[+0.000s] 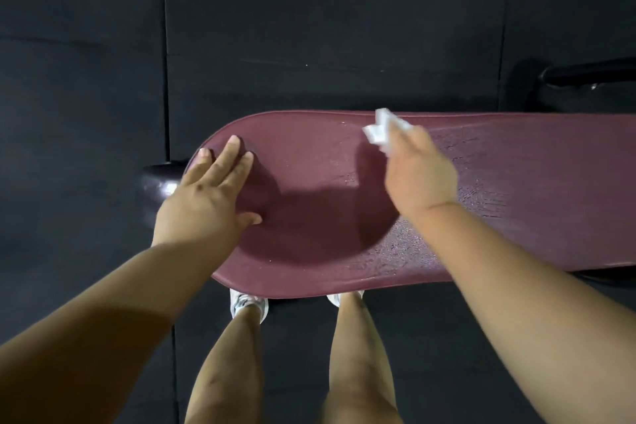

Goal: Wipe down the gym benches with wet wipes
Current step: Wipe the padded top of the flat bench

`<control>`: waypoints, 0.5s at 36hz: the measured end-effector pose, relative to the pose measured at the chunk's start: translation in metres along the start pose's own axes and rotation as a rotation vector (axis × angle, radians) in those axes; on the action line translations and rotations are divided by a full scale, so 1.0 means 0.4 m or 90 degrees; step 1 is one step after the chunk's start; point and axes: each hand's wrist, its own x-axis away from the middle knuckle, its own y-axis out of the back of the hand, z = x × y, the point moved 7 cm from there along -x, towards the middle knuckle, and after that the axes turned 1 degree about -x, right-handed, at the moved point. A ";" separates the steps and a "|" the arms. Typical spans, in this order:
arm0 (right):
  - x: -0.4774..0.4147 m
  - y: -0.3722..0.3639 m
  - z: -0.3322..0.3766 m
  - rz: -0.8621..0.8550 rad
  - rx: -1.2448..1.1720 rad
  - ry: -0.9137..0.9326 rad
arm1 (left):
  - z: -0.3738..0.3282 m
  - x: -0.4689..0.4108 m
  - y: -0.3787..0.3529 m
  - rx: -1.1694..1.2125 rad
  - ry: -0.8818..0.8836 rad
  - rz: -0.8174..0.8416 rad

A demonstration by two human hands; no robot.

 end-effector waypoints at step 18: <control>0.157 -0.054 0.005 -0.003 0.073 -0.071 | 0.017 0.012 -0.024 0.000 -0.040 -0.015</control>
